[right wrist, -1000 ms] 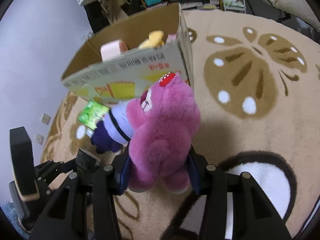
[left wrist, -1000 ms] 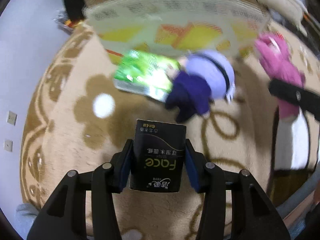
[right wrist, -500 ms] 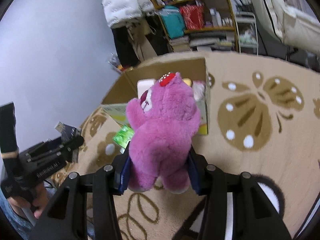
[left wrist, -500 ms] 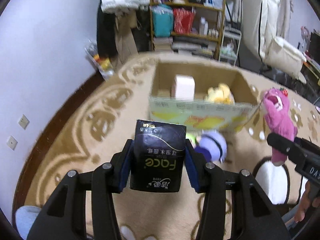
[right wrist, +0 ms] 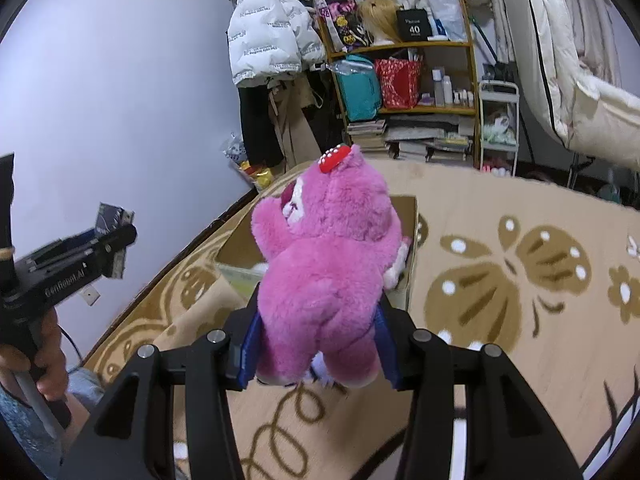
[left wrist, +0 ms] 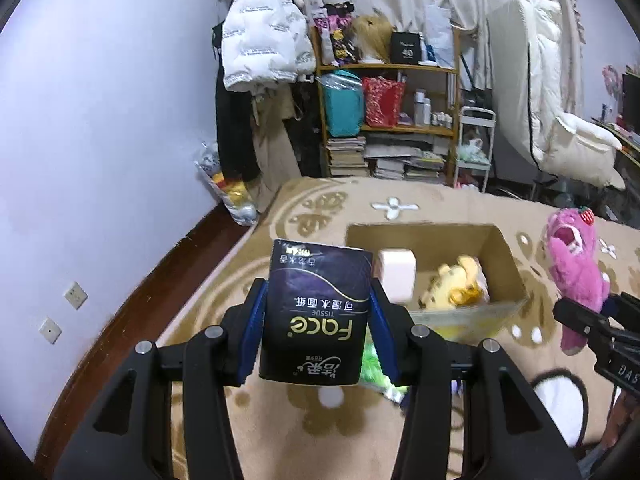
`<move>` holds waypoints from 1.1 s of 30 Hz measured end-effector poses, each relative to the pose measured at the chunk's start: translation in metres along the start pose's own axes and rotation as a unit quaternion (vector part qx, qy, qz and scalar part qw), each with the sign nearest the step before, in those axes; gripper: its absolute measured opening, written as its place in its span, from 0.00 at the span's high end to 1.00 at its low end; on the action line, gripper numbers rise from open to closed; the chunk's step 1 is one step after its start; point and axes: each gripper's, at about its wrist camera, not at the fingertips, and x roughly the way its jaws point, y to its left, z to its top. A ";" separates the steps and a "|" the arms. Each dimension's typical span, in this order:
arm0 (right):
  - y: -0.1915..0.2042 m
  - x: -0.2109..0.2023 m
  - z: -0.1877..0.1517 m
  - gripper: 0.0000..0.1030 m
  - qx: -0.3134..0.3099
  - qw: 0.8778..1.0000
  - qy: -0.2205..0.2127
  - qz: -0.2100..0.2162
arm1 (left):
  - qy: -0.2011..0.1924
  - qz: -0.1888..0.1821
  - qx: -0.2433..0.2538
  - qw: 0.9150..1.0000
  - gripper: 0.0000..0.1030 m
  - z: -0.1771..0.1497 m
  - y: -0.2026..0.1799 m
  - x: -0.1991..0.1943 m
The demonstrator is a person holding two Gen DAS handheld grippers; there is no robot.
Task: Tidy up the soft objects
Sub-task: 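Carry both items over the box and open both grippers to drop them inside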
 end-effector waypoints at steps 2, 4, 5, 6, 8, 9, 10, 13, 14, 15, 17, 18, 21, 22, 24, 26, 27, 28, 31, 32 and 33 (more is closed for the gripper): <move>-0.002 0.005 0.007 0.50 -0.002 1.000 -0.002 -0.003 | 0.000 -0.002 -0.005 1.000 0.55 0.012 0.003 0.005; -0.004 0.012 0.014 0.50 0.000 1.000 -0.002 -0.001 | -0.006 -0.003 -0.009 1.000 0.55 0.021 0.005 0.009; -0.004 0.015 0.017 0.50 -0.003 1.000 -0.001 0.000 | -0.010 -0.002 -0.008 1.000 0.55 0.025 0.005 0.011; -0.004 0.019 0.019 0.50 -0.007 1.000 -0.001 -0.002 | -0.015 -0.002 -0.005 1.000 0.55 0.030 0.004 0.014; -0.004 0.026 0.023 0.50 -0.013 1.000 0.001 -0.006 | -0.022 -0.003 -0.001 1.000 0.55 0.036 0.003 0.018; -0.004 0.031 0.025 0.50 -0.014 1.000 0.003 -0.006 | -0.025 -0.004 0.000 1.000 0.55 0.038 0.001 0.021; -0.005 0.036 0.027 0.50 -0.015 1.000 0.005 -0.006 | -0.027 -0.007 0.002 1.000 0.55 0.040 0.000 0.024; -0.006 0.049 0.031 0.50 -0.020 1.000 0.012 -0.006 | -0.028 -0.018 0.008 0.999 0.55 0.042 -0.006 0.036; -0.006 0.054 0.033 0.50 -0.022 1.000 0.015 -0.005 | -0.026 -0.021 0.011 0.999 0.55 0.041 -0.008 0.041; -0.006 0.059 0.034 0.50 -0.027 0.999 0.019 -0.004 | -0.024 -0.027 0.012 0.999 0.55 0.041 -0.009 0.045; -0.006 0.067 0.034 0.50 -0.041 0.999 0.019 -0.004 | -0.019 -0.045 0.010 0.999 0.55 0.037 -0.013 0.053; -0.008 0.070 0.032 0.50 -0.042 0.999 0.015 -0.004 | -0.017 -0.053 0.009 0.998 0.55 0.035 -0.015 0.057; -0.015 0.076 0.026 0.50 -0.028 1.000 0.010 0.006 | -0.008 -0.062 0.014 0.998 0.55 0.028 -0.024 0.068; -0.015 0.079 0.025 0.50 -0.029 0.999 0.012 0.007 | -0.005 -0.064 0.014 0.998 0.55 0.026 -0.027 0.072; -0.012 0.085 0.023 0.50 -0.039 0.999 0.020 -0.002 | 0.004 -0.070 0.014 0.997 0.55 0.021 -0.033 0.082; -0.008 0.091 0.022 0.50 -0.052 0.998 0.023 -0.006 | 0.011 -0.073 0.017 0.997 0.55 0.018 -0.037 0.089; -0.007 0.095 0.021 0.50 -0.052 0.998 0.025 -0.005 | 0.014 -0.074 0.019 0.997 0.54 0.016 -0.039 0.093; -0.007 0.098 0.020 0.50 -0.051 0.998 0.027 -0.004 | 0.018 -0.077 0.020 0.997 0.54 0.015 -0.041 0.097; -0.009 0.108 0.017 0.50 -0.049 0.998 0.037 -0.007 | 0.033 -0.086 0.023 0.995 0.54 0.010 -0.045 0.109; -0.009 0.110 0.016 0.50 -0.049 0.998 0.038 -0.007 | 0.035 -0.087 0.025 0.995 0.54 0.009 -0.046 0.113; -0.010 0.112 0.015 0.50 -0.048 0.998 0.040 -0.005 | 0.036 -0.089 0.029 0.995 0.54 0.007 -0.048 0.116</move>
